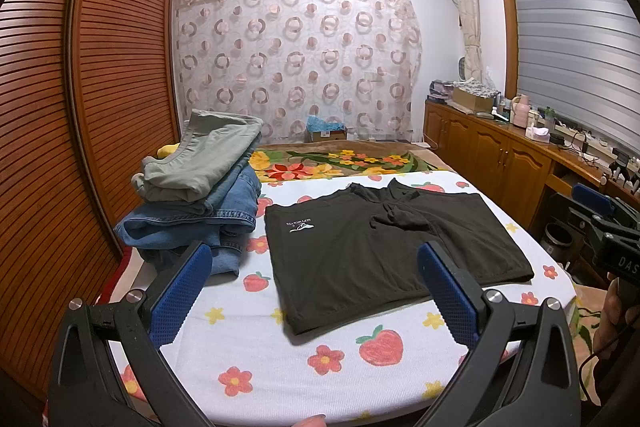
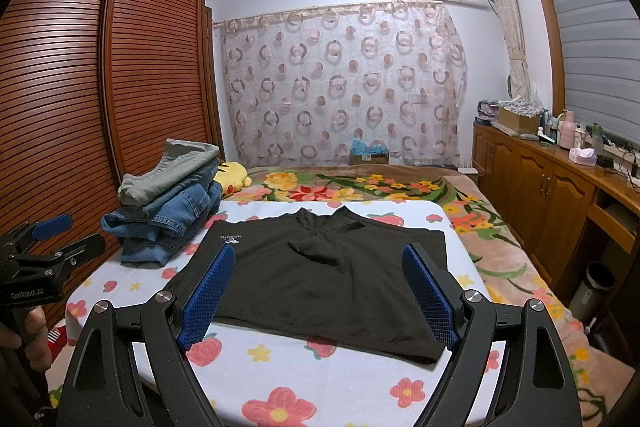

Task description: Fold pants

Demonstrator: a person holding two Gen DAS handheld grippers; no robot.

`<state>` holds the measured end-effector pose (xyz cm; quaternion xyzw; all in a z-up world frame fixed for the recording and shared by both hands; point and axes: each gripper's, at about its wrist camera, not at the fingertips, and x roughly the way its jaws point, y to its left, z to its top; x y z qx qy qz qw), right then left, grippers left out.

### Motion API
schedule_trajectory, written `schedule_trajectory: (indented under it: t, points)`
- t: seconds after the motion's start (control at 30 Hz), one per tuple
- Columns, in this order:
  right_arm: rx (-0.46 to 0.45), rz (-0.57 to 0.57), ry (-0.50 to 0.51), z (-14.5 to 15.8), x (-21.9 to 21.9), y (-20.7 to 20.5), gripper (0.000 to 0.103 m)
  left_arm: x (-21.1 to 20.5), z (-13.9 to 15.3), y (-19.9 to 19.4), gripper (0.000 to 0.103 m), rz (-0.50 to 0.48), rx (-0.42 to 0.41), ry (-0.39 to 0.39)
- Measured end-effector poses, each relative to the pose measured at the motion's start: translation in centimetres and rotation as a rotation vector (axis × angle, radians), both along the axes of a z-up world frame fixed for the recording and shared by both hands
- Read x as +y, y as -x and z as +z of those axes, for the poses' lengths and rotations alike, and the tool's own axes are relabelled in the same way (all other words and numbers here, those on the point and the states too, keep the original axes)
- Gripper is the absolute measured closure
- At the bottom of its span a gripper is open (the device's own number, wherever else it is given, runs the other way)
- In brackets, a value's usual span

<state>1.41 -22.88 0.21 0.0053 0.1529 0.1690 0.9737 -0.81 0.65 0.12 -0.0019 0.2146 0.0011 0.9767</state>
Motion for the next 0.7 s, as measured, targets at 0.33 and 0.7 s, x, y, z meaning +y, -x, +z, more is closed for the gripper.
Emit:
schedule_trajectory:
  t: [0.33, 0.7]
  points:
    - [0.001, 0.0, 0.003, 0.0, 0.0, 0.0, 0.016, 0.0, 0.0, 0.1, 0.0, 0.001, 0.0, -0.001]
    - [0.032, 0.033, 0.015, -0.4, 0.2, -0.5, 0.016, 0.4, 0.5, -0.9, 0.0, -0.004, 0.052, -0.007]
